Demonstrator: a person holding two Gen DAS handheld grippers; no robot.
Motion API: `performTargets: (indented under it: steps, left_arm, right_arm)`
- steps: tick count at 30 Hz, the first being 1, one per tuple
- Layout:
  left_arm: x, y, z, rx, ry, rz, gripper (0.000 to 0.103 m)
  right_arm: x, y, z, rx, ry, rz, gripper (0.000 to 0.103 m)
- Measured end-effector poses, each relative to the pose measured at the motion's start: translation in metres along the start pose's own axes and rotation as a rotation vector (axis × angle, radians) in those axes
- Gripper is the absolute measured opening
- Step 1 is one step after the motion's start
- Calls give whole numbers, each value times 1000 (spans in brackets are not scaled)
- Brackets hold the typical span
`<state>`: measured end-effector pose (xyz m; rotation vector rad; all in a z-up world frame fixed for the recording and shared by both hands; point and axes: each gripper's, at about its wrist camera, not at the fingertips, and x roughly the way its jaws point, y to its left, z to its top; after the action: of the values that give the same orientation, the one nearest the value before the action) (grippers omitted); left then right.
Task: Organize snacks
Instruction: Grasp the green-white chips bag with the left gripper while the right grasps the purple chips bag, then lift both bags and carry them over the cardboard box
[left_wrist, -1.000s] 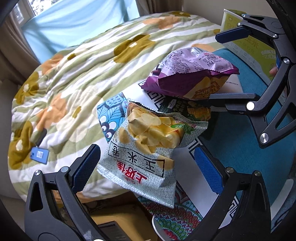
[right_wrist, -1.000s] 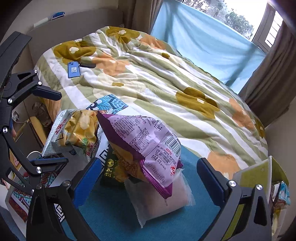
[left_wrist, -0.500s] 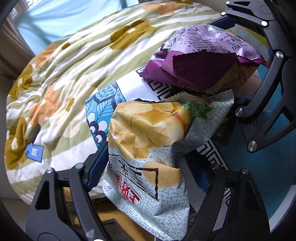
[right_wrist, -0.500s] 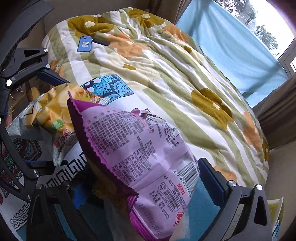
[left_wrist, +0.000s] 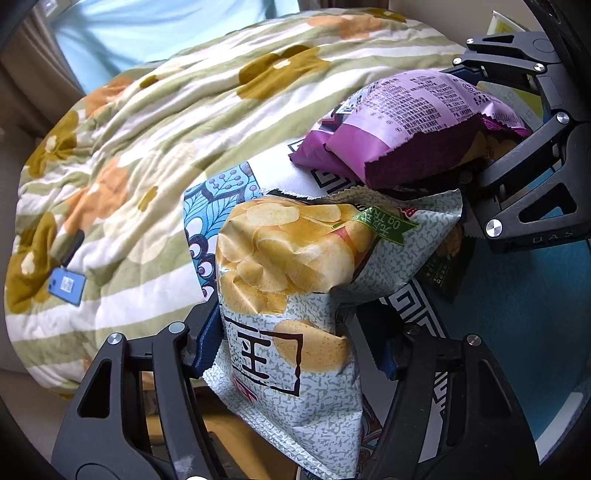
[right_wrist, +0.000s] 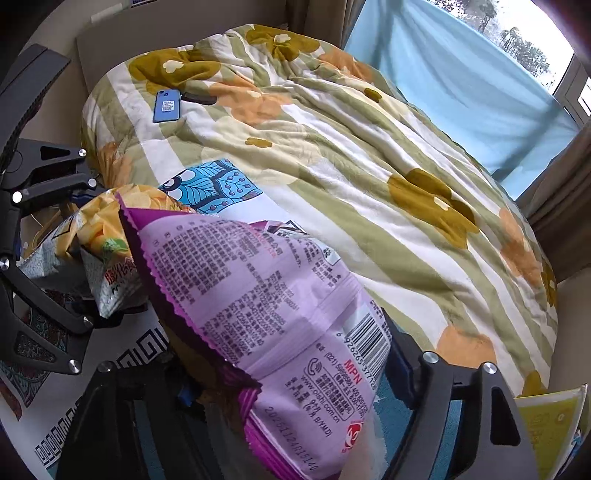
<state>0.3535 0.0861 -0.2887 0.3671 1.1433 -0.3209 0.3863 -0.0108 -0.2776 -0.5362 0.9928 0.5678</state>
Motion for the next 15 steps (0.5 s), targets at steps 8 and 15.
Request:
performTargets:
  steps: [8,15]
  left_arm:
    - [-12,4,3,-25,-18,15,62]
    - [-57,4,14,-34,-86,37,62]
  right_arm:
    - [-8,-3,-1,24,-26,-12,62]
    - [-40,-12,3,87,-89,-42,62]
